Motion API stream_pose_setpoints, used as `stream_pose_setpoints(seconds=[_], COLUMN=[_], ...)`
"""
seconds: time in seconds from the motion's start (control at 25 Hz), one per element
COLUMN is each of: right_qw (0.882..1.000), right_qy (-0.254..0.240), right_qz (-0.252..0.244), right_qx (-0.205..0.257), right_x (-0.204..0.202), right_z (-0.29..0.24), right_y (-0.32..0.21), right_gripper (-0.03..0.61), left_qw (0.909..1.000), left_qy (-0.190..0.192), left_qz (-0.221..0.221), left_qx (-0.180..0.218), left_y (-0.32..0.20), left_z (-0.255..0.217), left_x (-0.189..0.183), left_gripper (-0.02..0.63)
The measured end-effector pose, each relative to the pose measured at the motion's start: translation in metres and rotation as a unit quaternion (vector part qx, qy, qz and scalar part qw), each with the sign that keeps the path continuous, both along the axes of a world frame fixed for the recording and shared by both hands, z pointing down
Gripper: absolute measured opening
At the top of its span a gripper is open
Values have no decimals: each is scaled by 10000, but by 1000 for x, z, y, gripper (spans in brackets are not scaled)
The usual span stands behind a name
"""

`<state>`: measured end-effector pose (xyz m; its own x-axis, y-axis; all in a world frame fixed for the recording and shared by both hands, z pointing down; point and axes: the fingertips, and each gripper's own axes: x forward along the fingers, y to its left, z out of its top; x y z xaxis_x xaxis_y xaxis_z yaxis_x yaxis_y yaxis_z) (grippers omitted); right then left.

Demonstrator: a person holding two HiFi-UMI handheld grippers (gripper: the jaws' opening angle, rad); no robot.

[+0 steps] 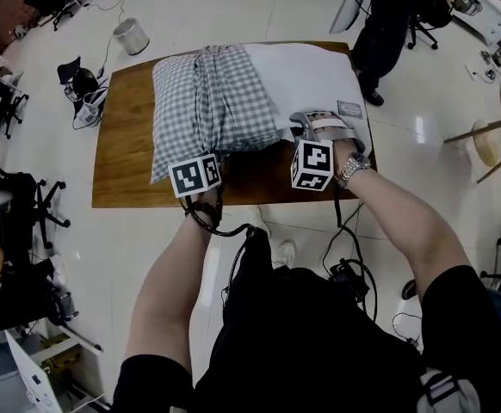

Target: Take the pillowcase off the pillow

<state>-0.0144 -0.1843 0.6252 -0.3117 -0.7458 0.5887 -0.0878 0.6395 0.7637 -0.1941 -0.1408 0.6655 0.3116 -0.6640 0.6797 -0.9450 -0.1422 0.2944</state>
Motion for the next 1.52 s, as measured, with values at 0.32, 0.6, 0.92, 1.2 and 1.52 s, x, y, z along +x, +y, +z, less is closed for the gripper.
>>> stream_pose_setpoints(seconds=[0.32, 0.6, 0.92, 1.2, 1.52], right_qw=[9996, 9994, 9996, 9986, 9791], right_qy=[18, -45, -73, -197, -1134], right_qz=[9, 121, 220, 341, 140], right_qx=[267, 325, 179, -346, -1680], right_x=[34, 47, 54, 50, 34], right_z=[-27, -50, -54, -40, -32], right_y=[-4, -4, 10, 27, 73], right_gripper=[15, 14, 14, 19, 195], left_qw=[9990, 9963, 9937, 9936, 9924], left_qy=[-135, -309, -520, -623, -876], left_qz=[-427, -795, -987, -938, -836], left_qx=[13, 87, 45, -46, 218], left_y=[7, 0, 4, 12, 33], left_z=[-18, -53, -64, -60, -73], left_x=[-47, -95, -136, -140, -126], left_gripper=[17, 15, 15, 18, 130])
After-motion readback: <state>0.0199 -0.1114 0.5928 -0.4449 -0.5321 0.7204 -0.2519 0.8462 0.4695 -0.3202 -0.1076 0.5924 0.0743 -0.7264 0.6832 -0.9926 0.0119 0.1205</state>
